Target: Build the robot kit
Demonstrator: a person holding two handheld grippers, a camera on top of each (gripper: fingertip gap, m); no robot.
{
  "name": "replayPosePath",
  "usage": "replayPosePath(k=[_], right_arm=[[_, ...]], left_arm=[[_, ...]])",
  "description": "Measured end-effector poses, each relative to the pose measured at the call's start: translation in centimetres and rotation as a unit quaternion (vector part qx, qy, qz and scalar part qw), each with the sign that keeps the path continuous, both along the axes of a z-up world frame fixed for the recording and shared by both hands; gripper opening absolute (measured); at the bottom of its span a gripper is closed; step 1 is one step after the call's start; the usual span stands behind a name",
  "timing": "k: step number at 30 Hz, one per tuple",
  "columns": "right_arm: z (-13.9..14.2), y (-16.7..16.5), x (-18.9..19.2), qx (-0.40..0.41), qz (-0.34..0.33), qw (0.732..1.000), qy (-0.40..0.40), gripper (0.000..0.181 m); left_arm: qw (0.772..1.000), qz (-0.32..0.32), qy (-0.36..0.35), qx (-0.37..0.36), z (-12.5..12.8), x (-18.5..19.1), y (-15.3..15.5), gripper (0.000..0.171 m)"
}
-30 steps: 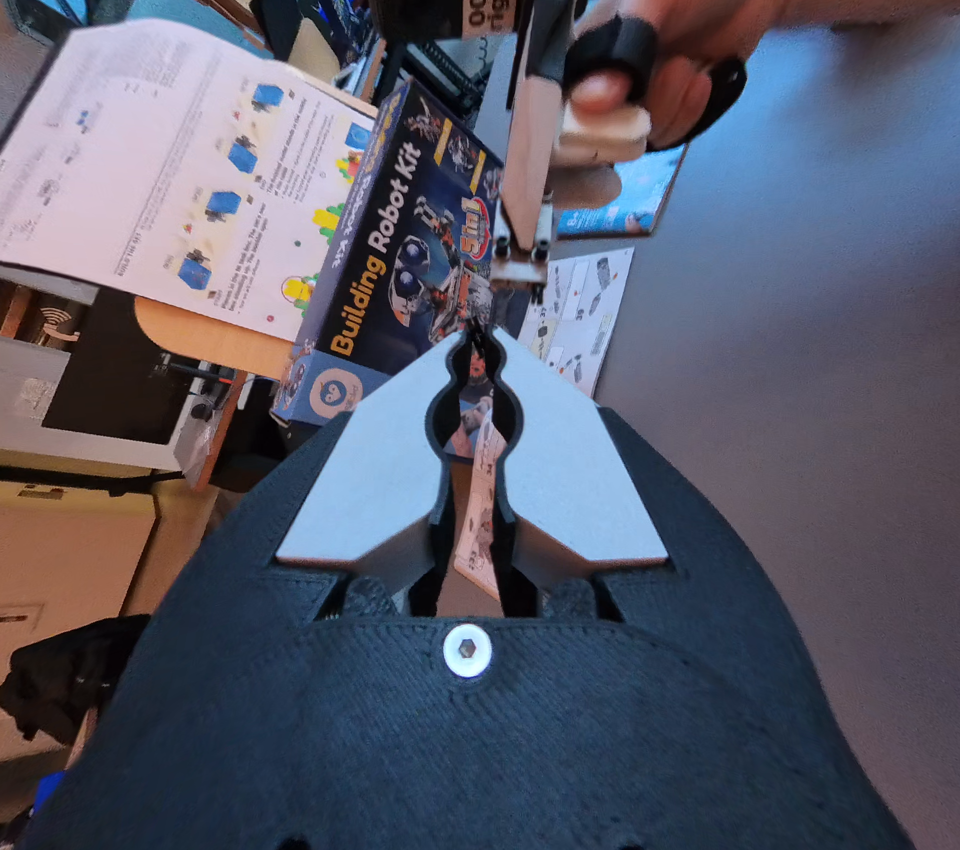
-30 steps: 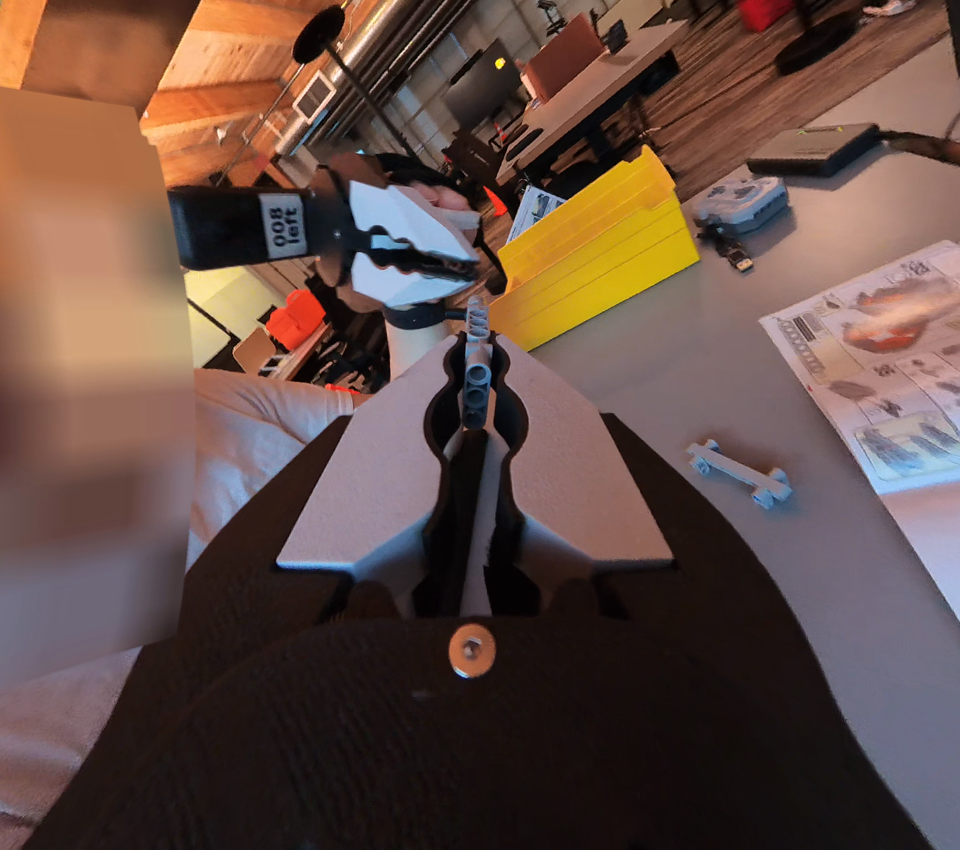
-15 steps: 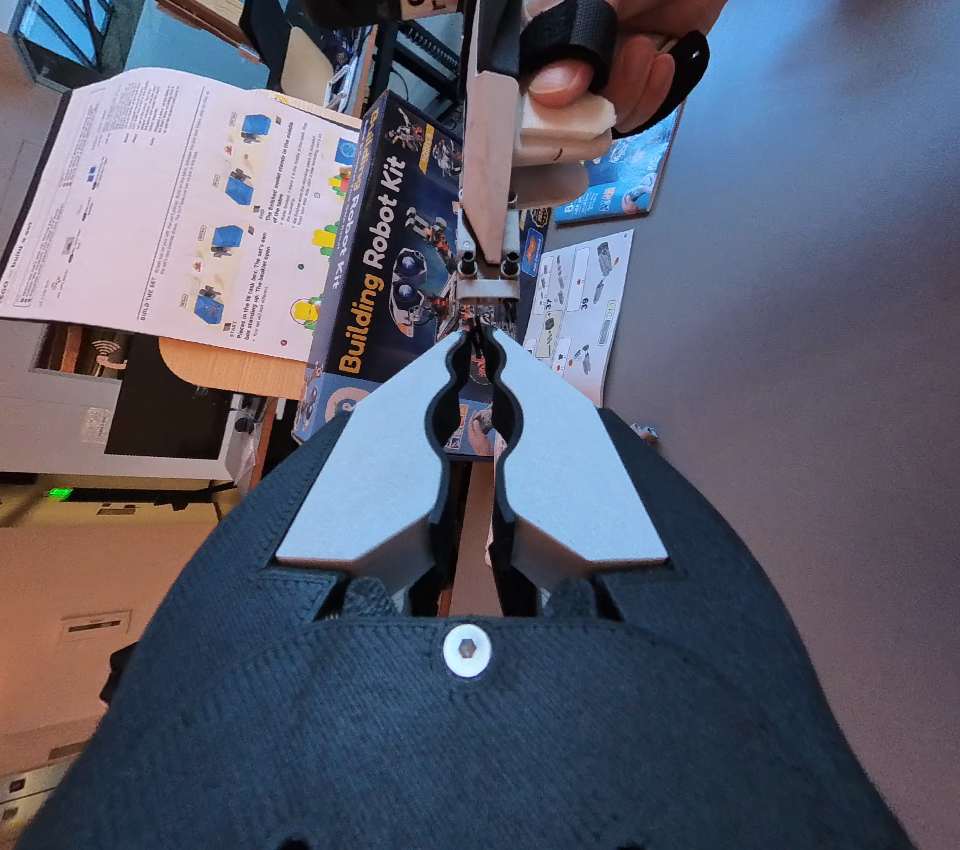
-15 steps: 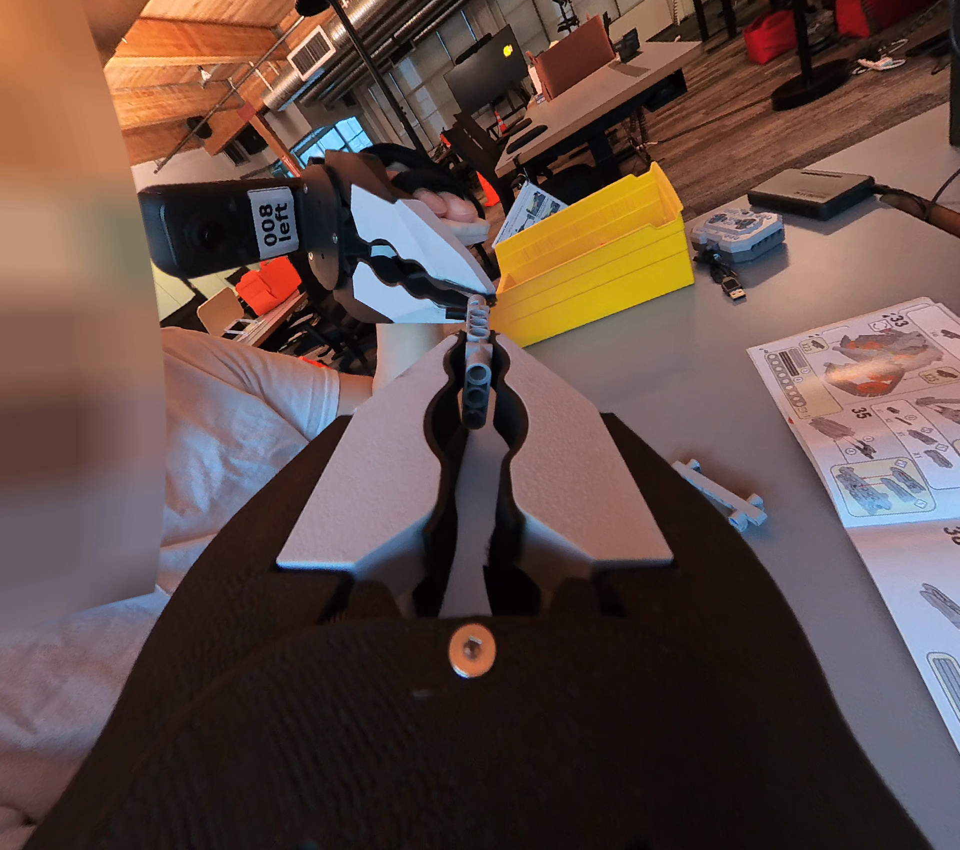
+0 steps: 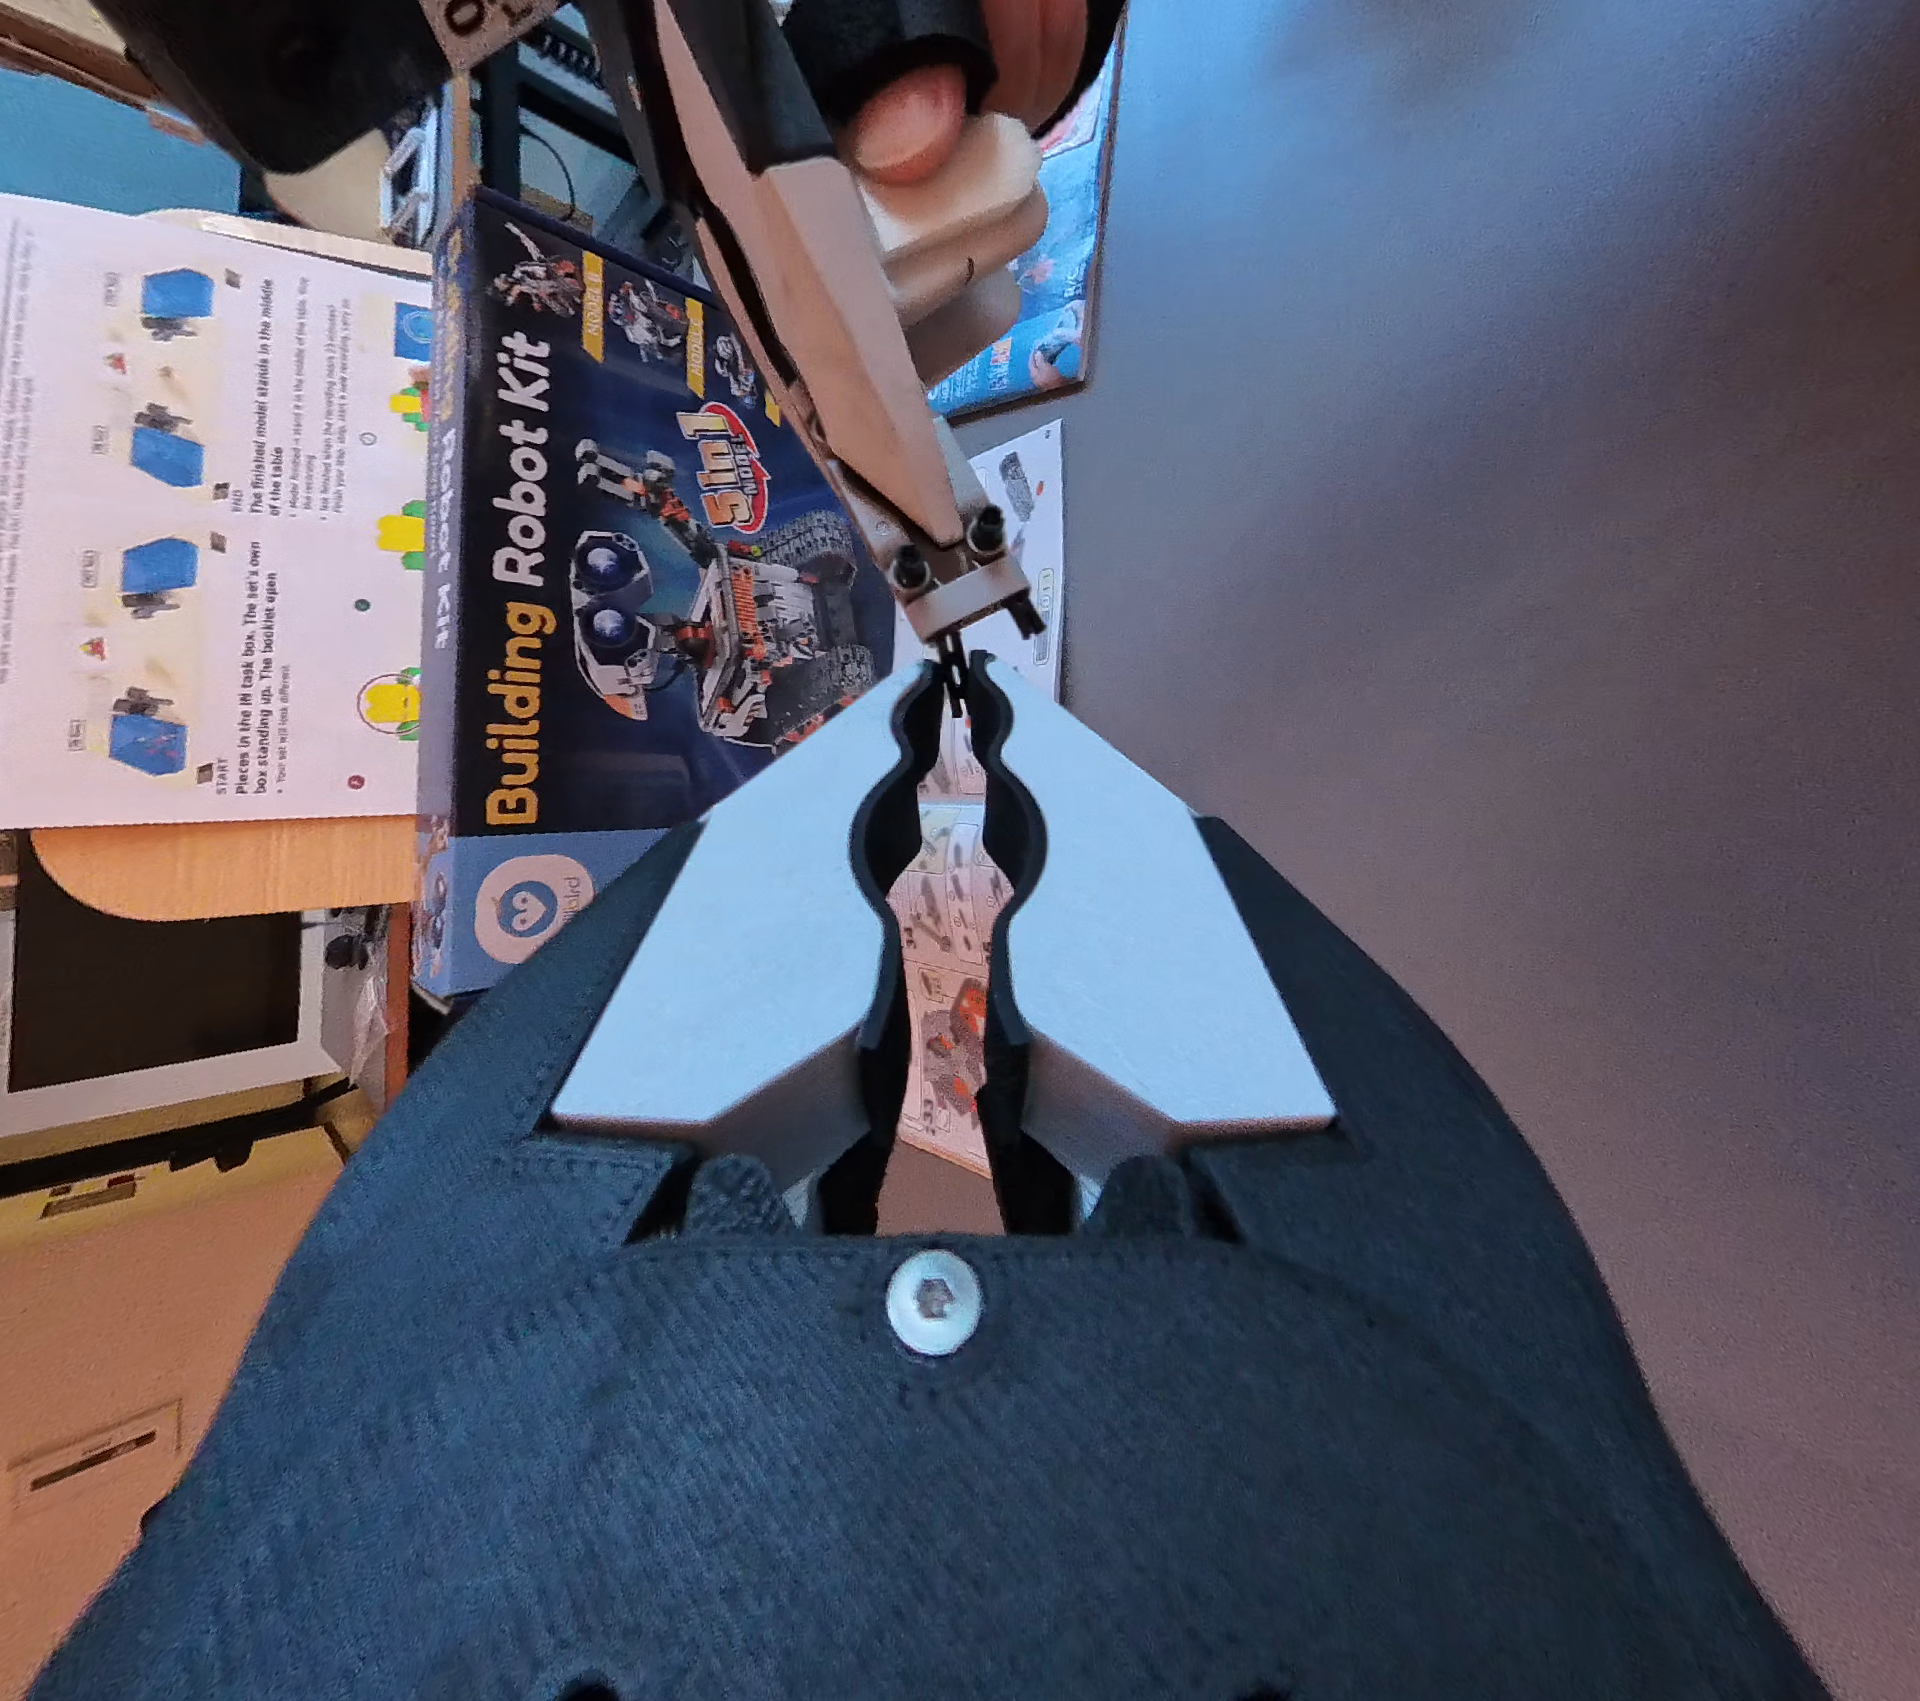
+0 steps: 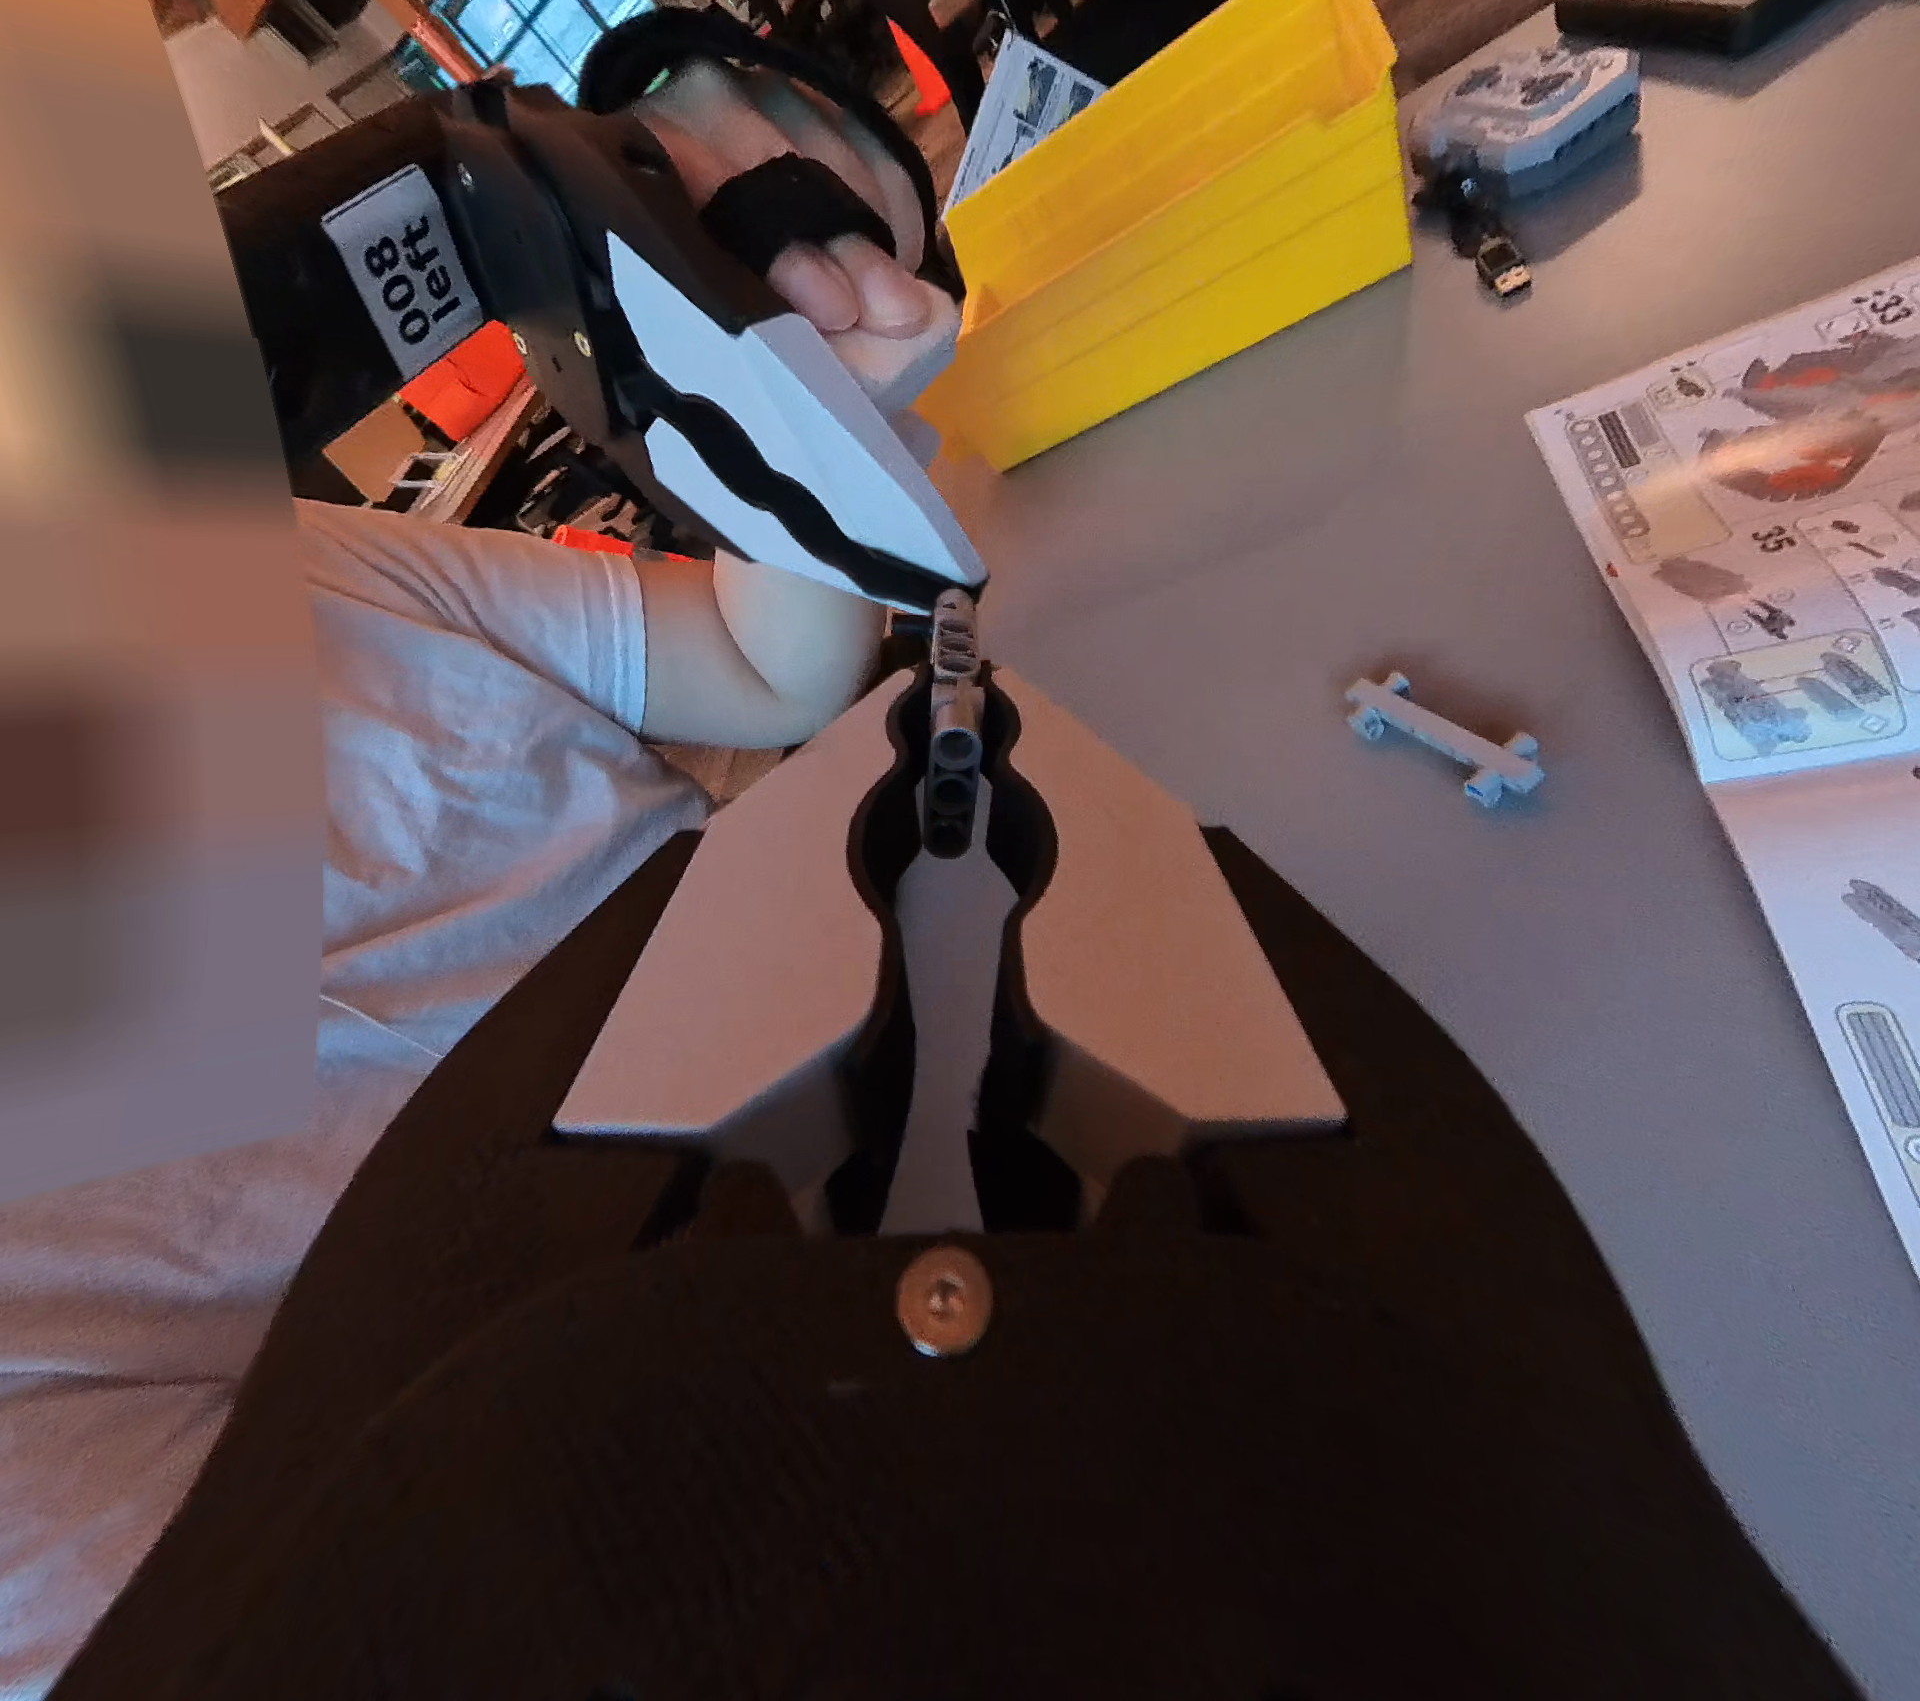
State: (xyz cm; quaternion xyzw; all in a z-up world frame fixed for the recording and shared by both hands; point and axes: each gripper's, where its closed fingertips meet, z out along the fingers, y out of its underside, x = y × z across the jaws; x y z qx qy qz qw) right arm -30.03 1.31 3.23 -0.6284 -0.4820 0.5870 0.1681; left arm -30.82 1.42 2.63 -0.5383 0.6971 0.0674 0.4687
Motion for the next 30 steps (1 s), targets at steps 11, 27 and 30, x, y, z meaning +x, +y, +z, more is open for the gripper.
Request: replayPosePath(k=[11,27,30], right_arm=[[-2.2,0.0,0.4,-0.043,-0.004,0.997,-0.063,0.005],[-1.0,2.9,0.2,-0.033,-0.092,0.995,-0.034,0.005],[-1.1,3.4,0.0,-0.018,-0.108,0.993,-0.035,0.005]], left_arm=[[0.999,-0.002,0.044,-0.025,-2.1,0.4,0.0,0.003],[0.998,0.060,-0.027,-0.007,-0.7,0.3,3.2,0.003],[0.997,0.070,-0.033,-0.009,-0.8,0.1,3.7,0.003]])
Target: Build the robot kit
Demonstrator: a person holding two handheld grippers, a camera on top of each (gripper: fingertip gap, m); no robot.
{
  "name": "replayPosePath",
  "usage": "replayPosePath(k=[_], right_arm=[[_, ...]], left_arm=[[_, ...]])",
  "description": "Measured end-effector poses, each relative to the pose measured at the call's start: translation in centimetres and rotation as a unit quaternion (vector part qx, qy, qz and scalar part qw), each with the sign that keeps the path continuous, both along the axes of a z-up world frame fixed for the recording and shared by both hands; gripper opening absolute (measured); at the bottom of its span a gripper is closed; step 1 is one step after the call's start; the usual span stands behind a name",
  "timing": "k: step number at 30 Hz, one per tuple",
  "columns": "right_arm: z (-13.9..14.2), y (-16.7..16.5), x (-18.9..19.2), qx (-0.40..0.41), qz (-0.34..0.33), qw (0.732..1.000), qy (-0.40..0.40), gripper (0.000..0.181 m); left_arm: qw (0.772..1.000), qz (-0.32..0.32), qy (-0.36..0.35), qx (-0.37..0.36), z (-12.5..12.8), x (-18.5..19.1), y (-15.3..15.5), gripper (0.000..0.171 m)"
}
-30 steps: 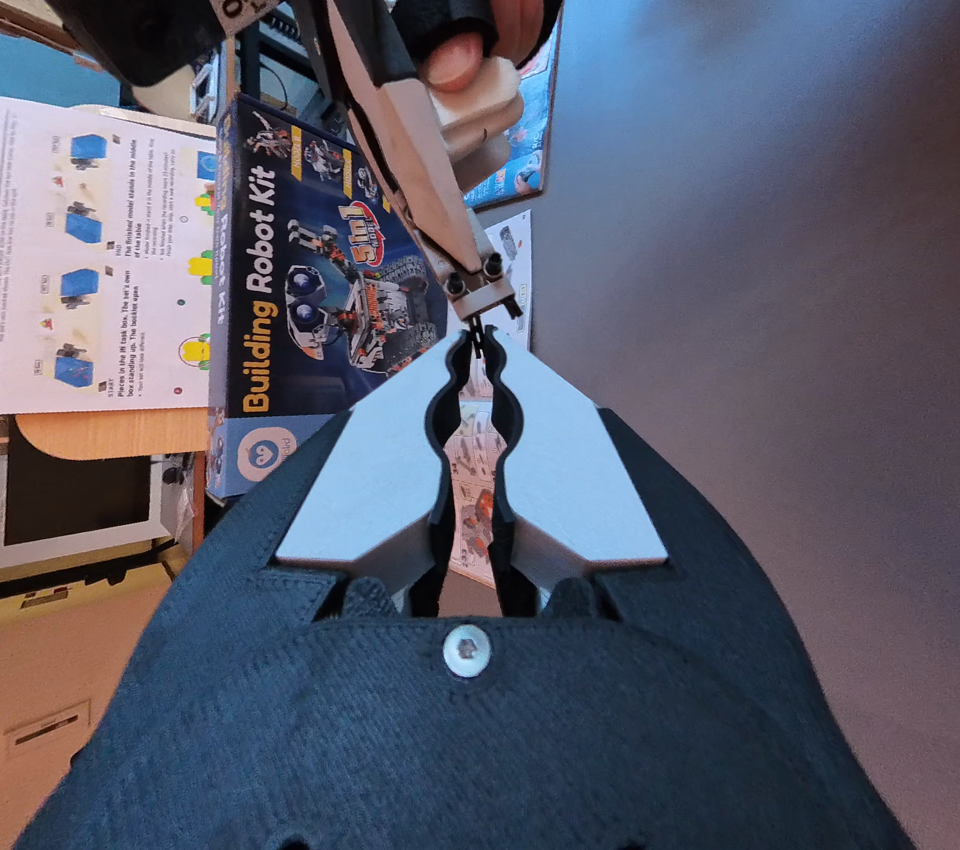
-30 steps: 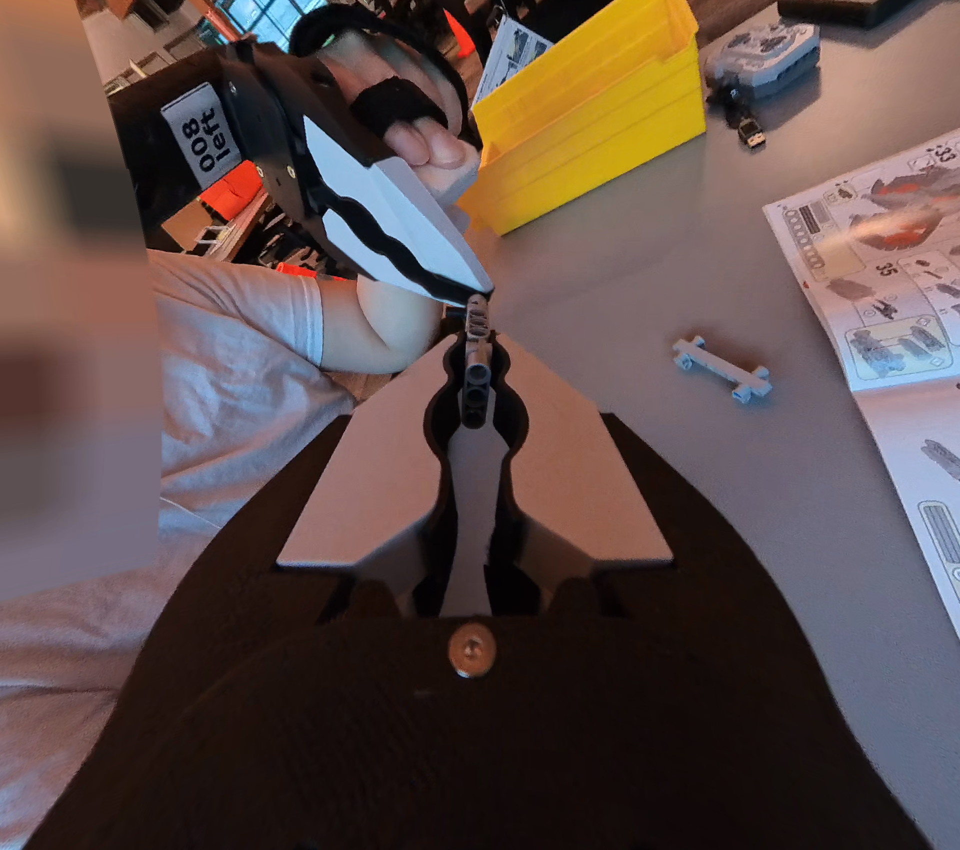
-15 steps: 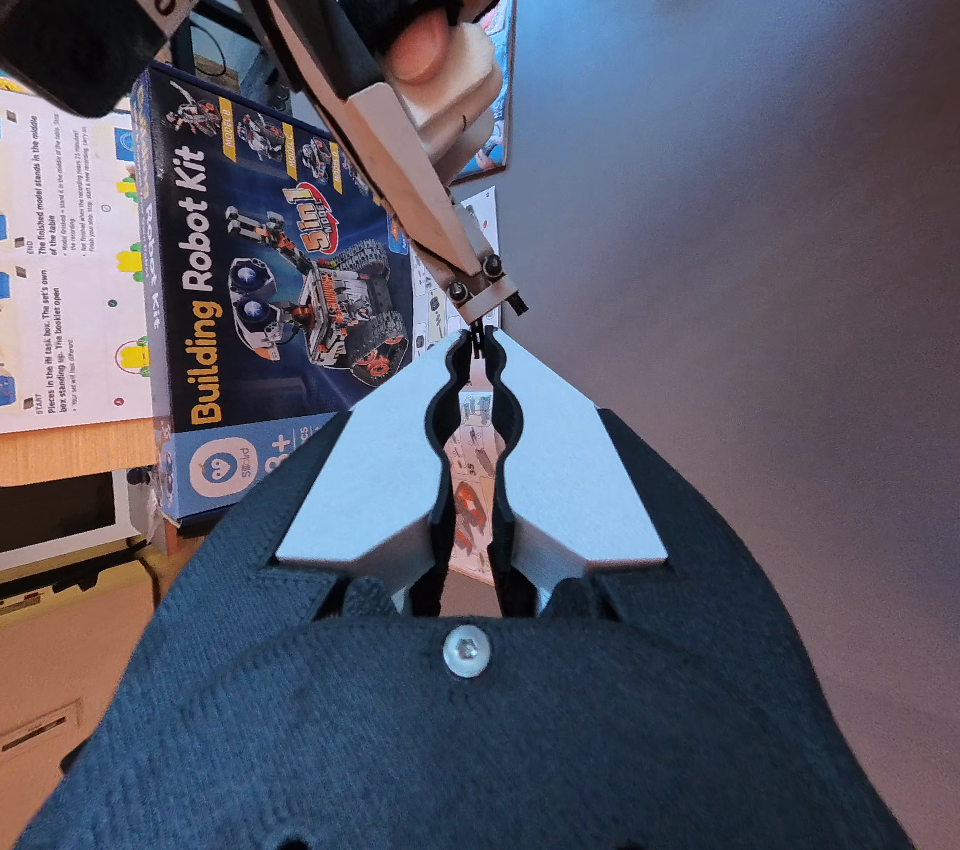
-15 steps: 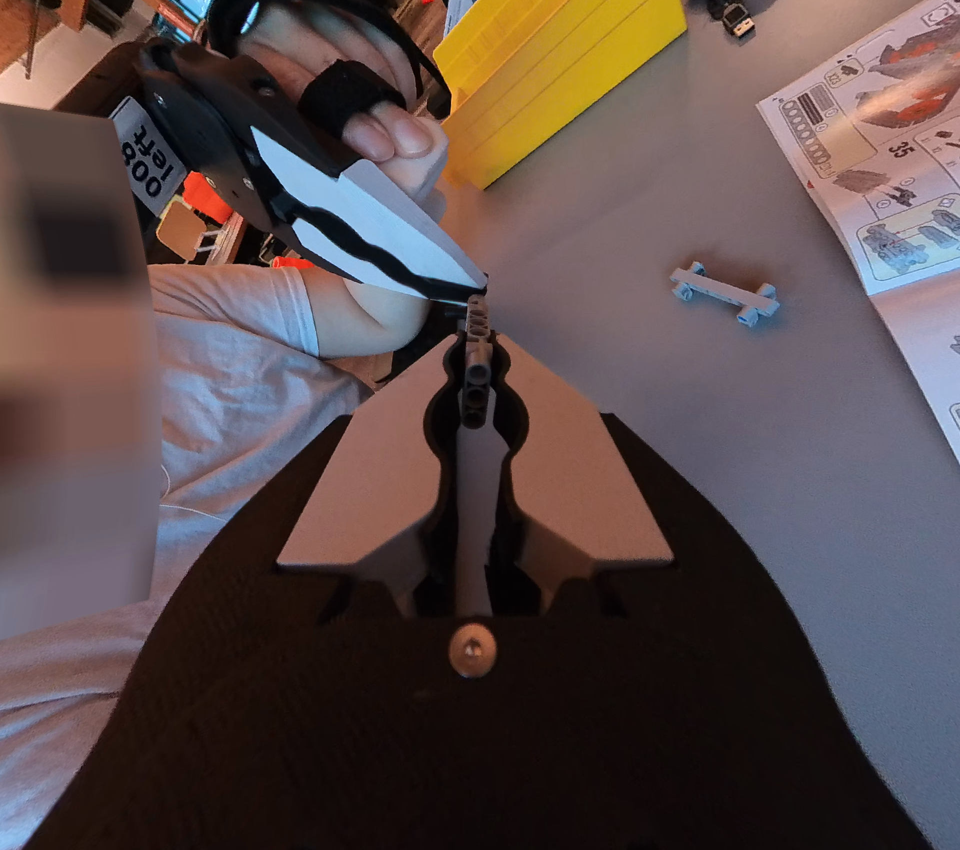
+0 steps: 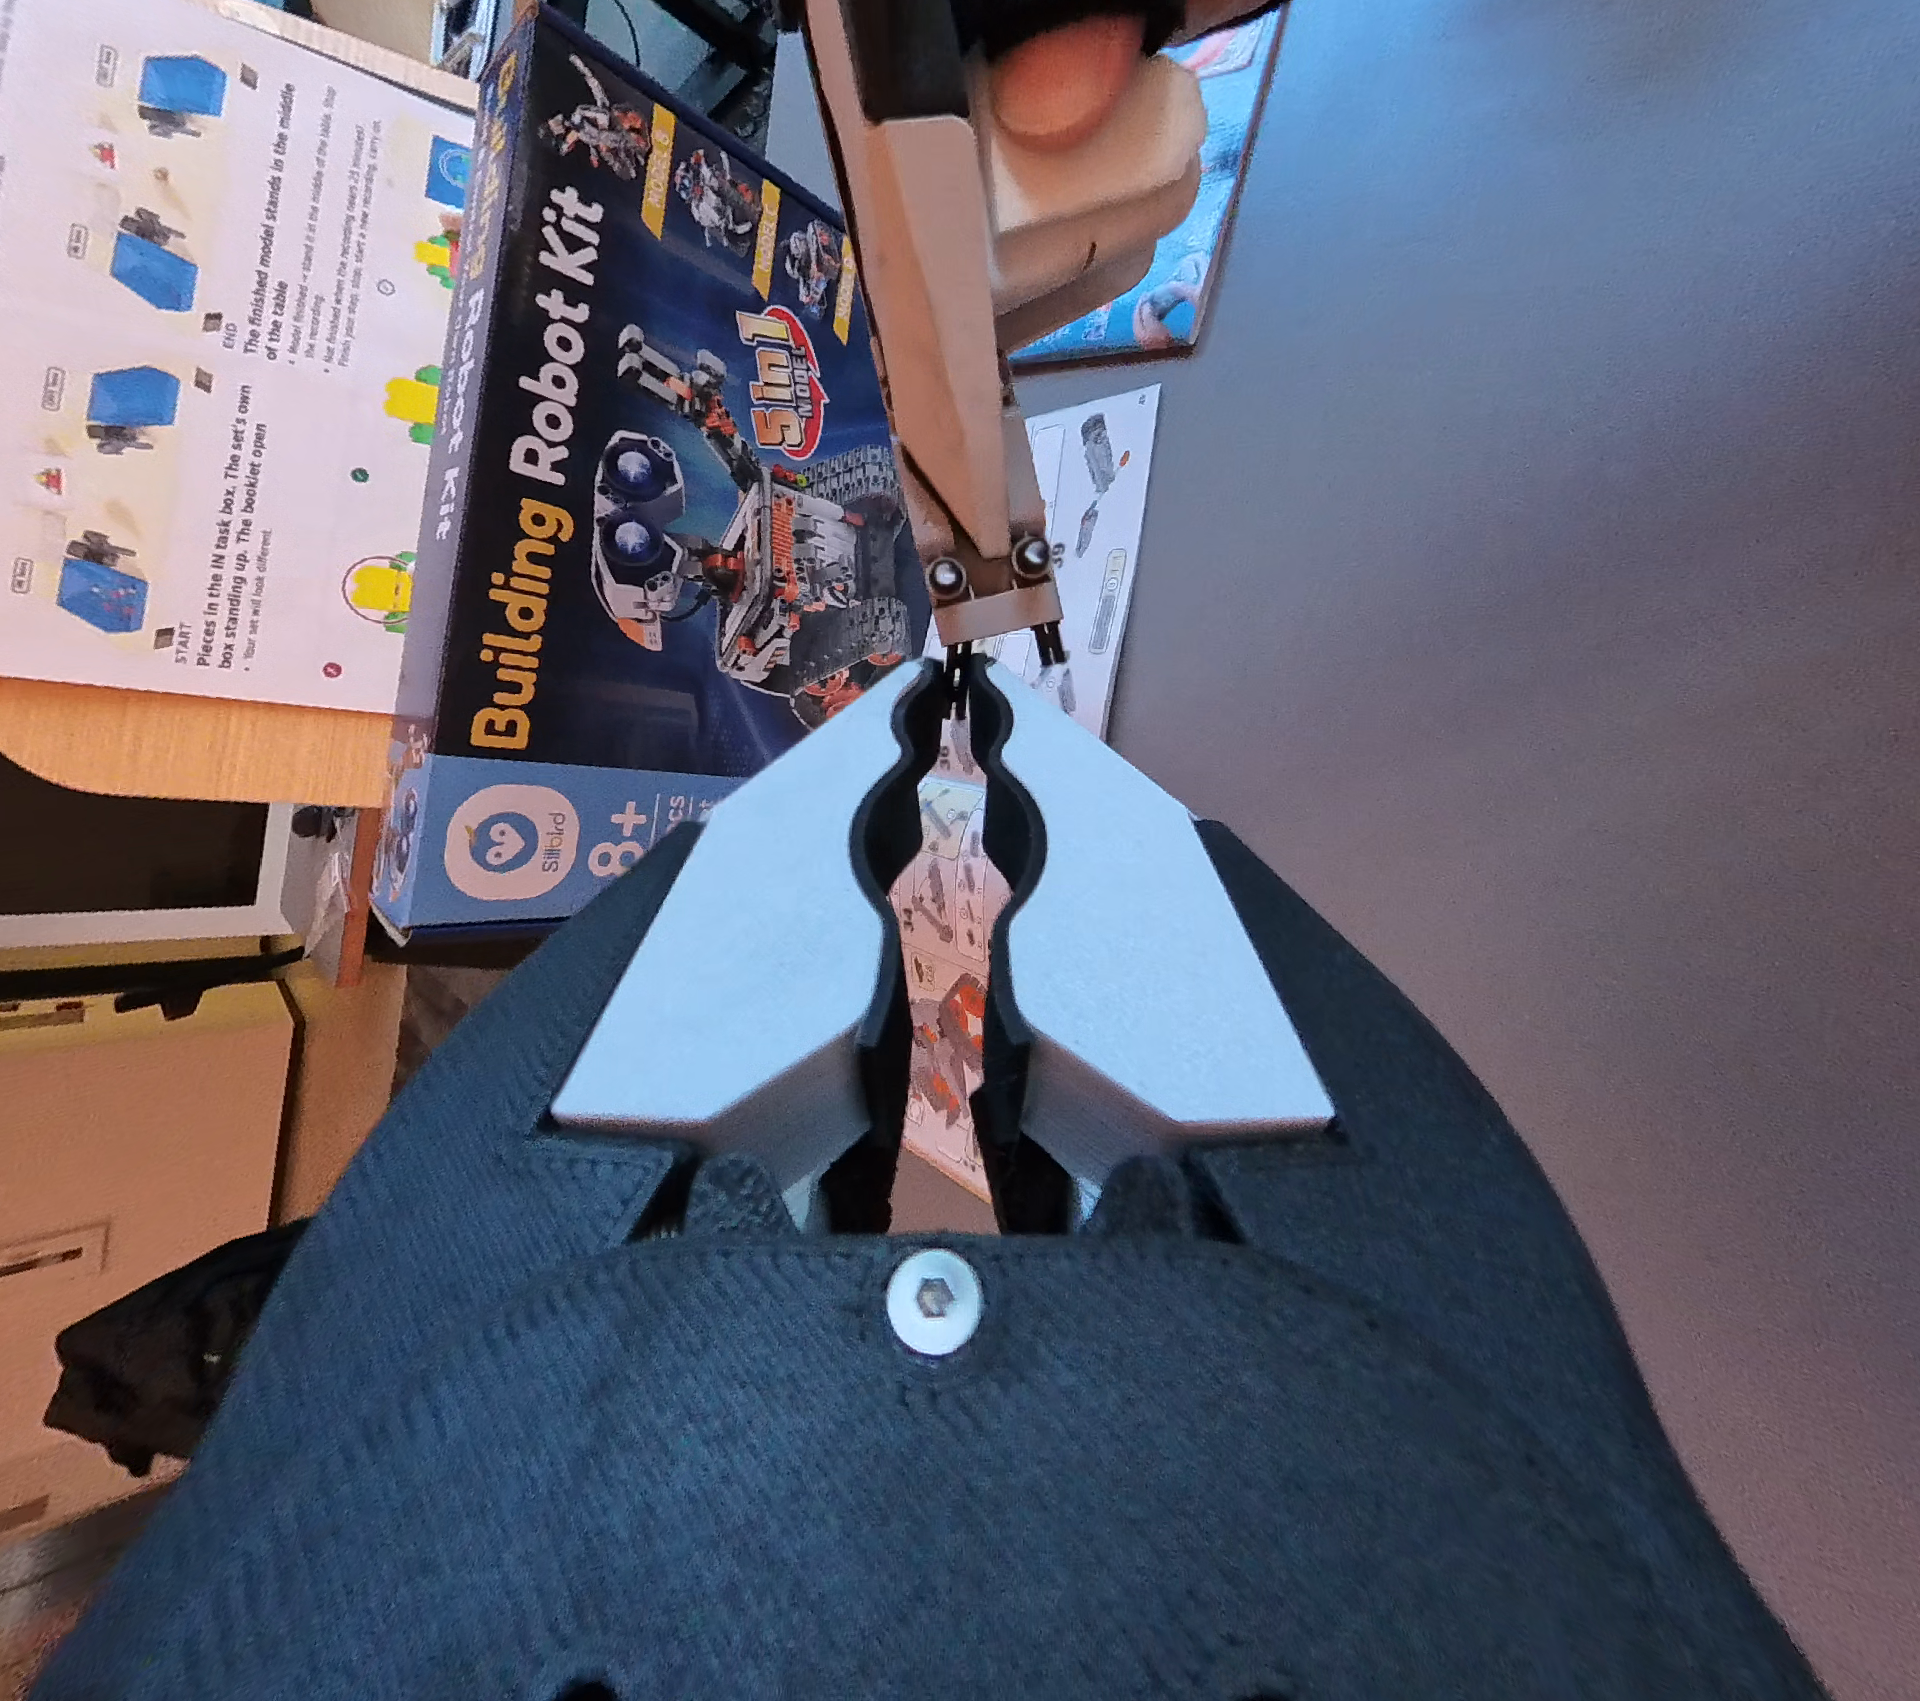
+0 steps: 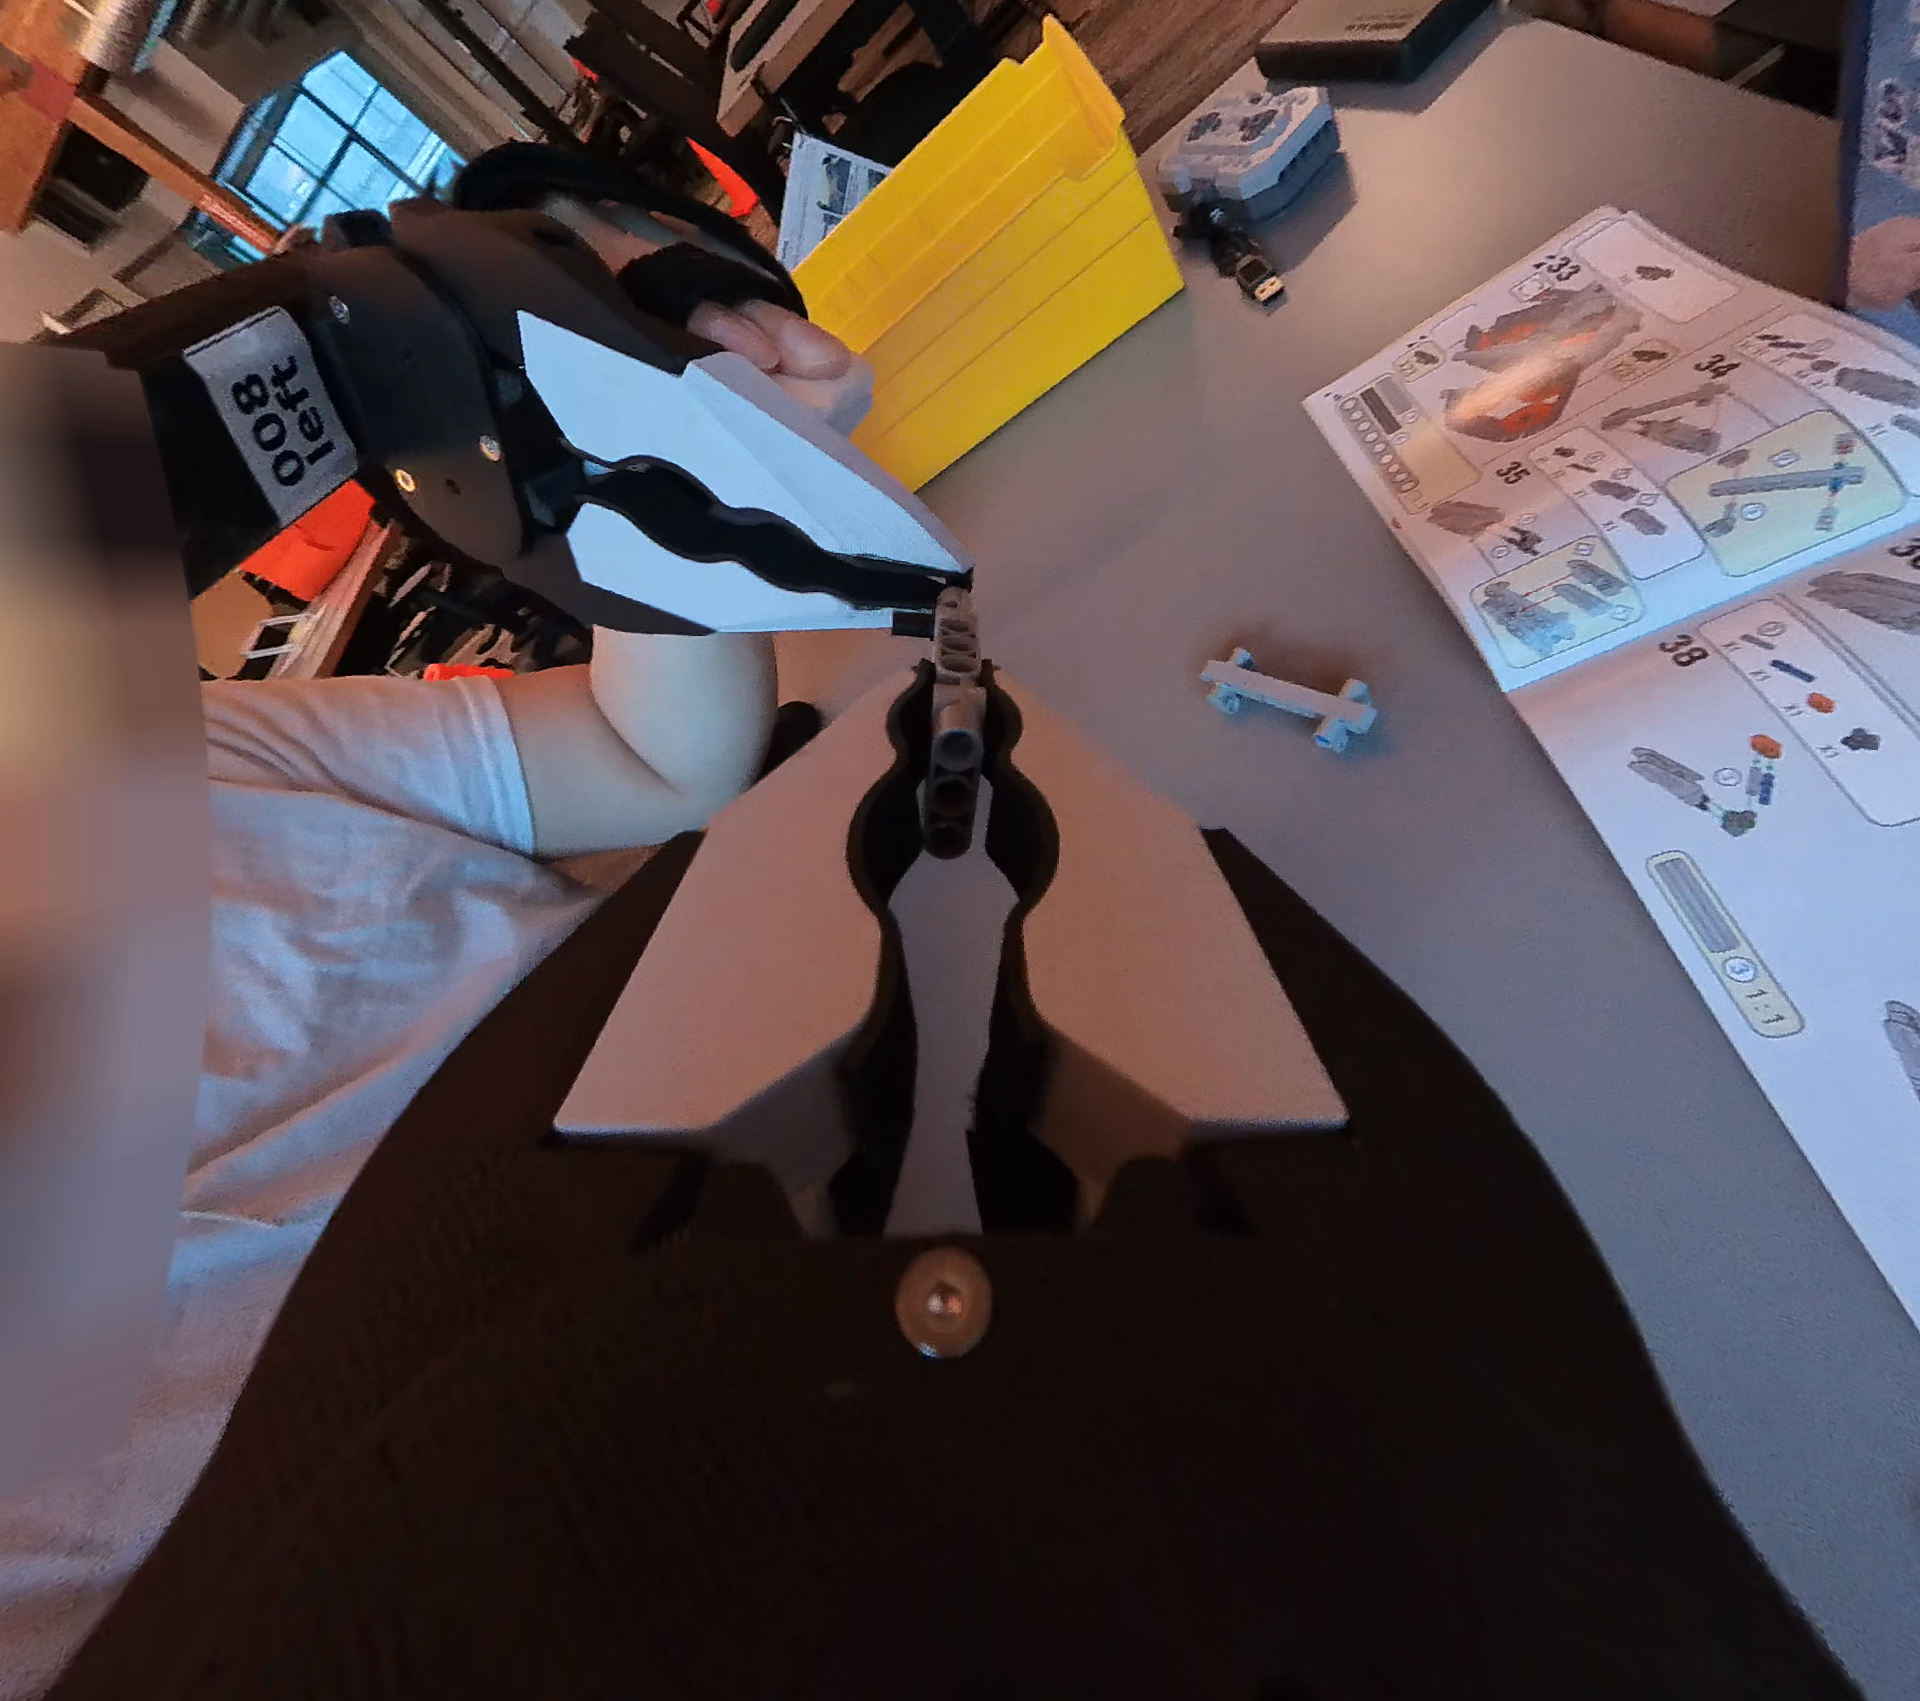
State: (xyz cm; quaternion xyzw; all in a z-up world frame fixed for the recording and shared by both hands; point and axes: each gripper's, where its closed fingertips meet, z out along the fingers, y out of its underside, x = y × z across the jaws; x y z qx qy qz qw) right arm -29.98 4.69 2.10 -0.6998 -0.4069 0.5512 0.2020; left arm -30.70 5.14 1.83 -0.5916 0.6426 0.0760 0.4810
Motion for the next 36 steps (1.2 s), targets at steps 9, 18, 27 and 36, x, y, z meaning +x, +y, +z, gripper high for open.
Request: replayPosePath(k=[9,18,27,36], right_arm=[[0.7,0.9,-0.5,0.029,-0.027,0.999,0.025,0.005],[1.3,1.5,-0.6,0.045,-0.047,0.997,0.043,0.005],[1.5,1.4,-0.6,0.048,-0.037,0.997,0.056,0.005],[6.4,0.2,1.6,0.087,-0.014,0.984,0.158,0.005]], left_arm=[[0.999,0.025,-0.030,0.013,0.9,-0.5,1.0,0.003],[0.997,0.041,-0.054,0.022,1.6,-0.6,1.6,0.002],[0.997,0.036,-0.062,0.026,1.8,-0.5,1.5,0.002],[0.943,-0.019,-0.305,-0.130,6.2,-1.8,-0.6,0.018]])
